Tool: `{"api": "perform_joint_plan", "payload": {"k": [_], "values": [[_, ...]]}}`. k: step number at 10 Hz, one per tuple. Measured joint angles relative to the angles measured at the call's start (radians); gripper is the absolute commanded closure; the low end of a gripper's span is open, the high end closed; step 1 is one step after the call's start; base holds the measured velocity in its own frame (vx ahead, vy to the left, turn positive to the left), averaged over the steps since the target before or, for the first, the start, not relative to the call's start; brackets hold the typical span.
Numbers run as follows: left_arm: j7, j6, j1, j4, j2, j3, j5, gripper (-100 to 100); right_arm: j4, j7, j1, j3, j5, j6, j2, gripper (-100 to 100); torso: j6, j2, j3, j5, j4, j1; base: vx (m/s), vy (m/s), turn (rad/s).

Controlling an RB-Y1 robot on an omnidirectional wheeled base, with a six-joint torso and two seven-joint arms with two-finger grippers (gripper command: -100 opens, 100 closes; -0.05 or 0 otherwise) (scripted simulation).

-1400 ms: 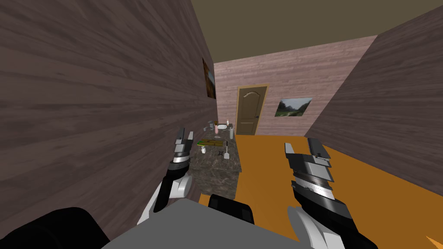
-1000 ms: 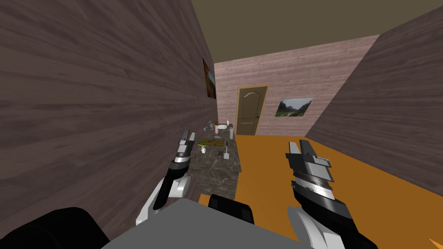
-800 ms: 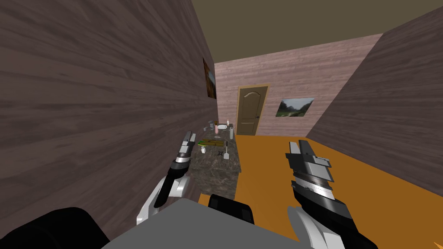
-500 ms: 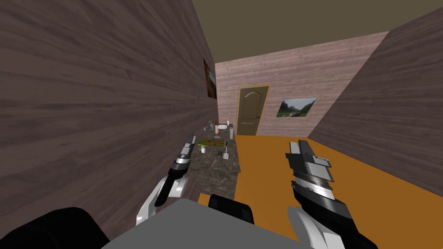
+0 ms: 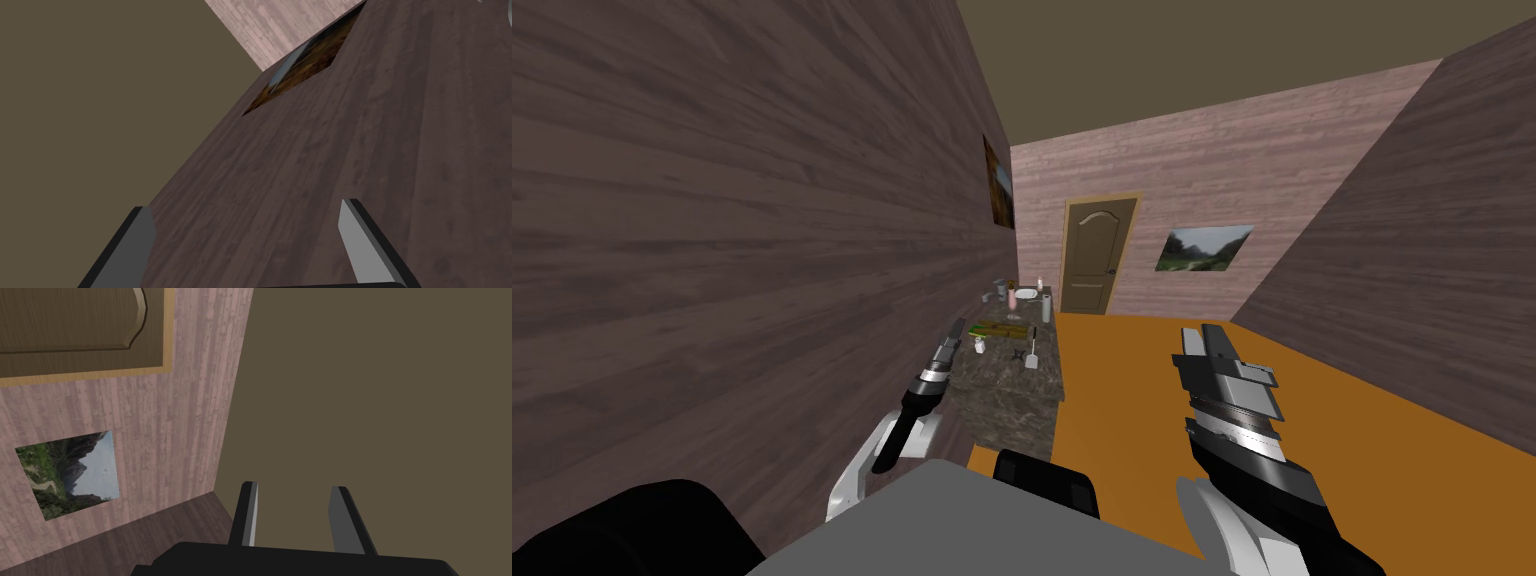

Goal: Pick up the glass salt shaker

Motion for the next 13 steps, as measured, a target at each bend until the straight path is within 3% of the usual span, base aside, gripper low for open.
{"api": "perform_joint_plan", "payload": {"k": [4, 7, 13], "values": [[-0.051, -0.023, -0.013, 0.096, -0.005, 0.019, -0.045, -100, 0.0, 0.0, 0.0, 0.0, 0.0, 0.0, 0.0, 0, 0.0, 0.0, 0.0, 0.0, 0.0, 0.001, 0.005, -0.031, 0.032], [-0.102, -0.049, -0.036, 0.206, -0.008, 0.048, -0.085, -100, 0.0, 0.0, 0.0, 0.0, 0.0, 0.0, 0.0, 0, 0.0, 0.0, 0.0, 0.0, 0.0, 0.0, 0.003, -0.033, 0.032], [-0.173, -0.058, -0.091, 0.365, -0.011, 0.08, -0.14, -100, 0.0, 0.0, 0.0, 0.0, 0.0, 0.0, 0.0, 0, 0.0, 0.0, 0.0, 0.0, 0.0, 0.002, 0.001, -0.007, -0.001]]}}
